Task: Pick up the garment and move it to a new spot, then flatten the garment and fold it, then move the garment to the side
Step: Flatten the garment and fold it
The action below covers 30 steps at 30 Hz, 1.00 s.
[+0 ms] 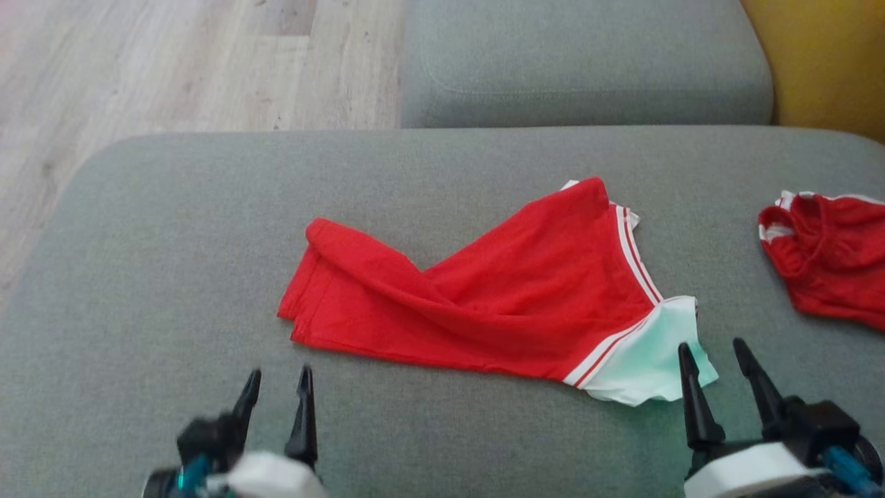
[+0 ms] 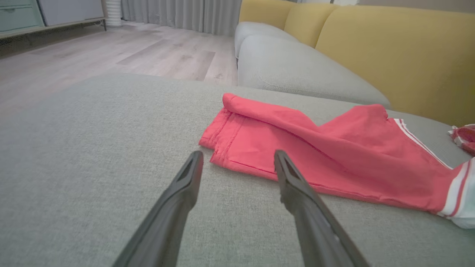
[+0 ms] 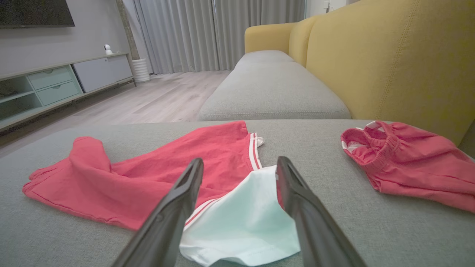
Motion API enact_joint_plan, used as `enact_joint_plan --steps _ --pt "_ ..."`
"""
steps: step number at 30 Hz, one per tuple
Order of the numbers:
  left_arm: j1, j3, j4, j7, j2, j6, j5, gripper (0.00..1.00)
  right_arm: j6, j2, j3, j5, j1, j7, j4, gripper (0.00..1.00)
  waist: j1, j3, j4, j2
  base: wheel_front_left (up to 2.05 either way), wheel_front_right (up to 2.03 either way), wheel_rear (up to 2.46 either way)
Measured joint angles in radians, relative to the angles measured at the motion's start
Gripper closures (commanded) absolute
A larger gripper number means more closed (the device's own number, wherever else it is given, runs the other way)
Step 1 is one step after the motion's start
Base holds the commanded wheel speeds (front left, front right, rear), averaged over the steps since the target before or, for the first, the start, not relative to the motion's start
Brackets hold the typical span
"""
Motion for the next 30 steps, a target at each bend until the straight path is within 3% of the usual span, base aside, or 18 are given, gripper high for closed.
enact_joint_plan --steps 9,18,23,24,25,26,30 --pt "-0.197 0.015 0.207 0.135 -0.042 -0.021 -0.089 0.0 0.0 0.0 0.016 -0.018 -0.043 0.014 -0.033 0.0 0.0001 0.078 -0.03 0.0 0.0 0.0 0.0" --pt "-0.319 0.071 0.366 0.161 -0.068 -0.021 -0.148 0.0 0.0 0.0 0.011 -0.03 -0.102 0.014 -0.039 0.0 0.0004 0.161 -0.076 0.0 0.0 0.0 0.0" --pt "-0.349 0.071 0.417 0.174 -0.086 -0.059 -0.171 0.0 0.0 0.0 -0.001 -0.033 -0.107 0.013 -0.034 0.0 0.0001 0.176 -0.099 0.0 0.0 0.0 0.0" --pt "-0.351 0.07 0.422 0.178 -0.086 -0.065 -0.173 0.13 0.0 0.0 -0.007 -0.033 -0.107 0.013 -0.033 0.0 0.0001 0.174 -0.1 0.0 0.0 0.0 0.0" --pt "-0.351 0.07 0.425 0.179 -0.087 -0.068 -0.174 0.36 0.0 0.0 -0.012 -0.033 -0.107 0.013 -0.032 0.0 0.0001 0.173 -0.101 0.0 0.0 0.0 0.0" --pt "-0.351 0.07 0.431 0.179 -0.088 -0.076 -0.174 0.51 0.0 0.0 -0.015 -0.033 -0.107 0.013 -0.031 0.0 0.0 0.172 -0.103 0.0 0.0 0.0 0.0" --pt "-0.351 0.068 0.446 0.172 -0.091 -0.09 -0.174 1.0 0.0 0.0 -0.035 -0.035 -0.106 0.026 -0.013 0.0 0.0 0.167 -0.107 0.0 0.0 0.0 0.0"
